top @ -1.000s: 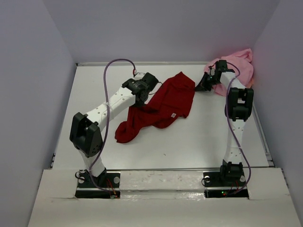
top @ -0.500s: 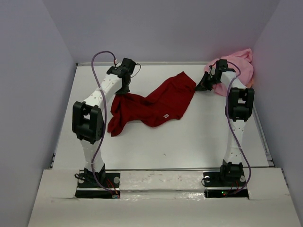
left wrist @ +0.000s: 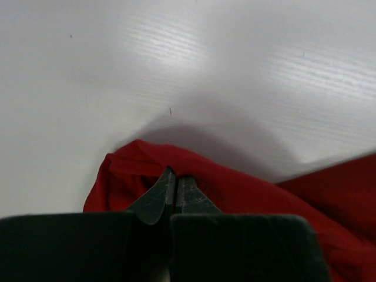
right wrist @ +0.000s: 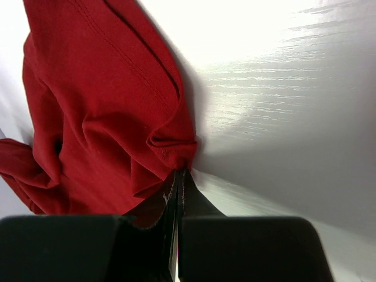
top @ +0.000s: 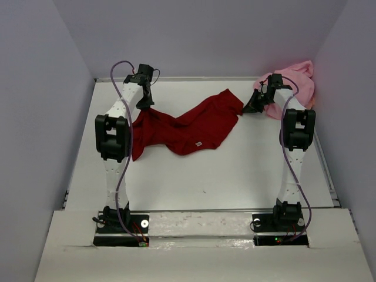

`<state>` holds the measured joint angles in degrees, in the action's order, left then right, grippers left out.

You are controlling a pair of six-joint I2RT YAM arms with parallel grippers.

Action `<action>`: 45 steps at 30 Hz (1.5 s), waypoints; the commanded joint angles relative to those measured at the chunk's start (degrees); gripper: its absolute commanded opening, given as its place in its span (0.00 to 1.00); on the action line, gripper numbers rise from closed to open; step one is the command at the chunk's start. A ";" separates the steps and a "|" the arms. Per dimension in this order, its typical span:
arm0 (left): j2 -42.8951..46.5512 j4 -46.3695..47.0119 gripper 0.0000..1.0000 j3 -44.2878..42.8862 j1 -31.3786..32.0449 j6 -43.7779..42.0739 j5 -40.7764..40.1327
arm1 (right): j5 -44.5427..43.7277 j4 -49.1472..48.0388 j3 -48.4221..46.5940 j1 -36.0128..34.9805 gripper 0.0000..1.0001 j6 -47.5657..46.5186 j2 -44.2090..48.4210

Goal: Fold and stack the t-shirts
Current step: Flatten out the tshirt

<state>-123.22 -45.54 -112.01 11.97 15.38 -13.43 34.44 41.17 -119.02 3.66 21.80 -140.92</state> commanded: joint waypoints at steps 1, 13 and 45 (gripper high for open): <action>-3.06 -1.56 0.00 -11.27 -4.22 -2.02 4.03 | -0.69 -0.21 -0.51 -0.58 0.00 -0.53 3.02; -5.64 1.23 0.00 -17.20 -12.31 0.26 3.15 | -1.56 0.14 -0.69 -0.58 0.00 -0.36 3.20; 9.13 -5.70 0.00 8.29 -6.26 4.84 9.56 | 0.80 -7.15 -22.03 -0.58 0.00 10.71 -10.77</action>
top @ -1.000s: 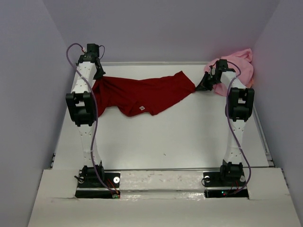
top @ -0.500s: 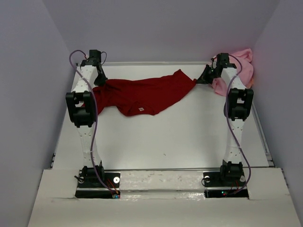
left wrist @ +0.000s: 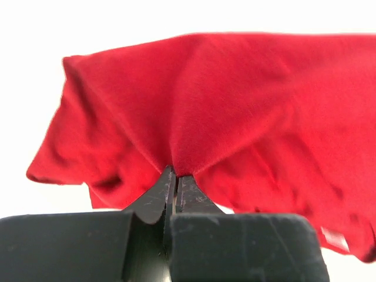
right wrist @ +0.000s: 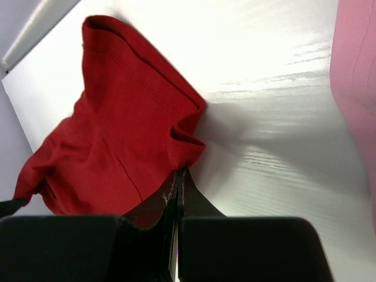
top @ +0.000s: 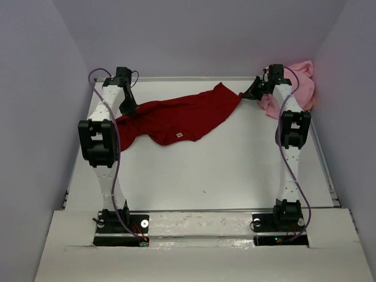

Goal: Fold and stack the t-shirts
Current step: Flatten out the tshirt

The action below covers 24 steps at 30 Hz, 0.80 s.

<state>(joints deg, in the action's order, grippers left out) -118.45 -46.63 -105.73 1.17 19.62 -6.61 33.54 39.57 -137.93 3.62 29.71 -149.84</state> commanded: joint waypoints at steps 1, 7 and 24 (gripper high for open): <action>5.59 -5.04 0.00 3.59 6.98 0.77 3.18 | 1.97 -6.86 -3.57 -0.54 0.00 3.94 -2.21; 11.39 -4.53 0.00 13.77 15.61 2.18 5.99 | 3.81 -11.27 -3.84 -0.54 0.00 8.34 -2.91; 21.60 -4.34 0.00 18.98 26.42 4.72 13.19 | 8.21 -12.06 1.52 -0.54 0.00 8.26 5.95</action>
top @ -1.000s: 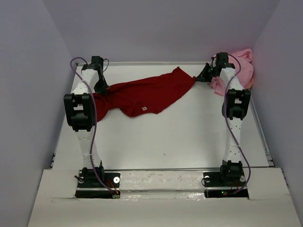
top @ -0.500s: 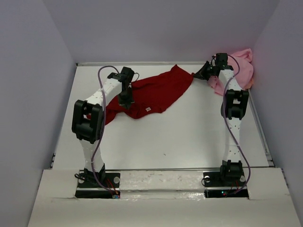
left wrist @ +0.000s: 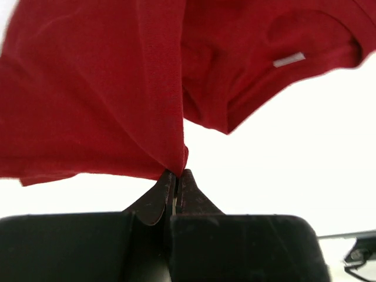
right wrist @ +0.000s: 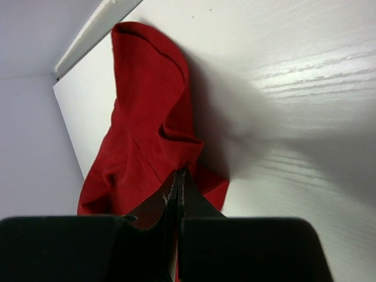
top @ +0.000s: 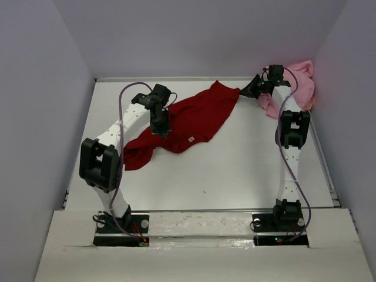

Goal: Fold and stack the t-shirts
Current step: Flatten out the tshirt

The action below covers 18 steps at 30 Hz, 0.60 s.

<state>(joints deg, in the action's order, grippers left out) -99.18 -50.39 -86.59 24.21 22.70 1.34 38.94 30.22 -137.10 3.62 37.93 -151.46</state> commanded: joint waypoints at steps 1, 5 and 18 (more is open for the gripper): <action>2.41 -0.59 0.00 -0.16 4.52 2.26 5.60 | 2.81 -2.53 -0.09 -0.54 0.00 -0.05 8.45; 1.71 -1.72 0.00 0.89 11.72 2.79 9.27 | 4.21 -0.69 -7.02 -0.54 0.00 0.91 7.41; 8.56 1.52 0.98 -5.25 16.31 2.09 7.80 | 4.92 1.51 4.65 -0.54 0.00 -4.27 20.32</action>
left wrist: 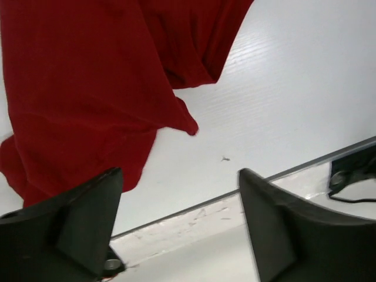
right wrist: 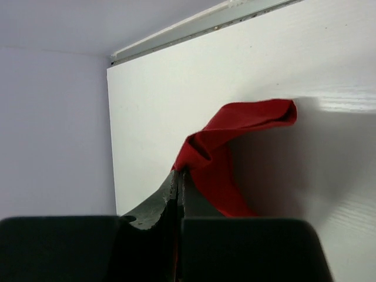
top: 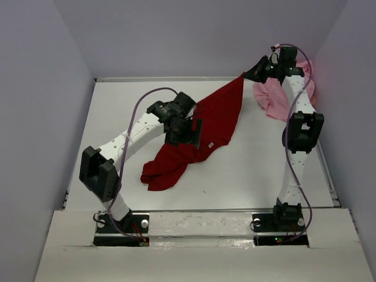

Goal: Fold and stack the t-shirts
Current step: Flatten out the tshirt

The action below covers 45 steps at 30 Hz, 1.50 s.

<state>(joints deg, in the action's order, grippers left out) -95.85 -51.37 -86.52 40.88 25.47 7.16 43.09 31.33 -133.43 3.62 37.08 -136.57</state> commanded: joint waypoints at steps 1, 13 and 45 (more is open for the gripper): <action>5.41 2.25 0.99 -6.28 -0.37 -0.60 0.59 | 0.68 1.01 0.54 -0.54 0.00 -3.59 5.70; 9.89 9.26 0.99 3.36 -19.51 2.91 2.42 | 1.21 3.65 1.06 -0.54 0.00 -5.26 6.32; 11.39 17.54 0.99 33.17 -38.07 12.49 10.07 | 2.00 3.38 5.72 -0.54 0.00 -7.99 7.46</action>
<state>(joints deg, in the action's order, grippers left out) -85.38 -33.21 -54.46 3.66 36.53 17.50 43.62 35.92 -127.90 3.62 30.20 -132.99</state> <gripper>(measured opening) 0.989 0.010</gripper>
